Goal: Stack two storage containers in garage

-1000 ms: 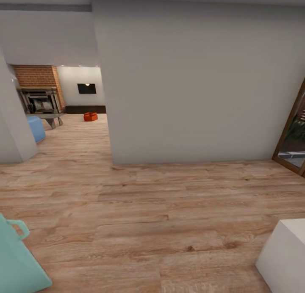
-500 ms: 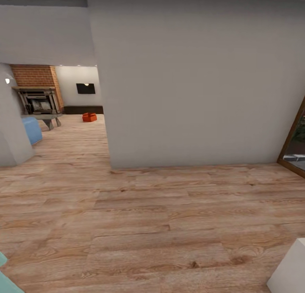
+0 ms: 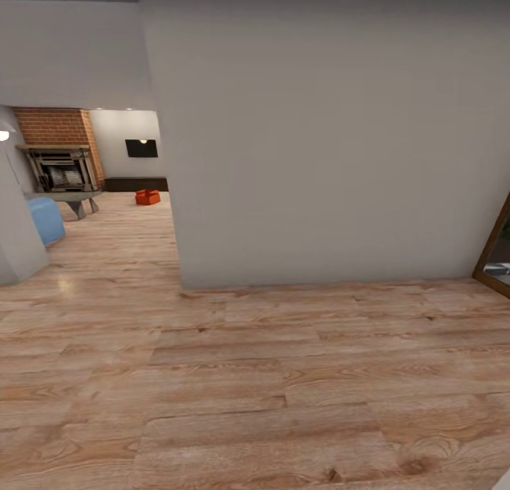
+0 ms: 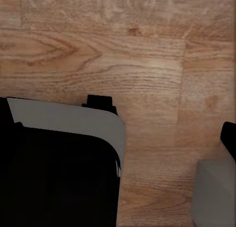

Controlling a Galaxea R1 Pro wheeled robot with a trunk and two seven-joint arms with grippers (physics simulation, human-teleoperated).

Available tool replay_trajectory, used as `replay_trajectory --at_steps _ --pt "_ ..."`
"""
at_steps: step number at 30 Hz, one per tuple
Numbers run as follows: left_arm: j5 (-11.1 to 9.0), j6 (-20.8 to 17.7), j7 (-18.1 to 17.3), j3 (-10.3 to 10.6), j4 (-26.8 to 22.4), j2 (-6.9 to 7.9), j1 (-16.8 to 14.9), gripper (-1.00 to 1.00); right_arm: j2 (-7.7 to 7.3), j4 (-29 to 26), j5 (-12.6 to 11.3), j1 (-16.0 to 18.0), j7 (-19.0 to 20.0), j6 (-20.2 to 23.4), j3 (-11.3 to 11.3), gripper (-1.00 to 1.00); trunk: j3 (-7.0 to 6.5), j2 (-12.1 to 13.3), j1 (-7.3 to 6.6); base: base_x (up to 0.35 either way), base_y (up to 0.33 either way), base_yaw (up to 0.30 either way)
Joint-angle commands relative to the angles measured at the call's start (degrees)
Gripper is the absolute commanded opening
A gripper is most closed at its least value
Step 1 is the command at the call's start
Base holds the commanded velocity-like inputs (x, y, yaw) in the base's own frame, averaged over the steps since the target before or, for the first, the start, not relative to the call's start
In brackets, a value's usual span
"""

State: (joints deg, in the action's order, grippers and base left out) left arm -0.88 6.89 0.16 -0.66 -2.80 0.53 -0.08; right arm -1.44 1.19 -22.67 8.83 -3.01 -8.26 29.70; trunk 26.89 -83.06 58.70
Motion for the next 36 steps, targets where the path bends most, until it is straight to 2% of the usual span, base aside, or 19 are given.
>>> replay_trajectory --at_steps 1,32,36 --pt "-0.1 0.1 0.0 0.0 0.0 0.00 0.0 1.00 0.03 0.1 -0.5 0.0 0.0 -0.3 0.5 1.00 0.05 0.0 0.03 0.322 0.000 0.000" --pt "-0.1 0.0 0.0 0.0 0.0 0.00 0.0 1.00 -0.01 0.1 -0.4 0.0 0.0 -0.3 0.9 1.00 0.05 0.0 0.03 0.322 0.000 0.000" --pt "-0.1 0.0 0.0 0.0 0.0 0.00 0.0 1.00 0.52 0.0 -0.7 0.0 -0.3 -0.3 0.7 1.00 0.05 0.0 0.03 0.322 0.000 0.000"
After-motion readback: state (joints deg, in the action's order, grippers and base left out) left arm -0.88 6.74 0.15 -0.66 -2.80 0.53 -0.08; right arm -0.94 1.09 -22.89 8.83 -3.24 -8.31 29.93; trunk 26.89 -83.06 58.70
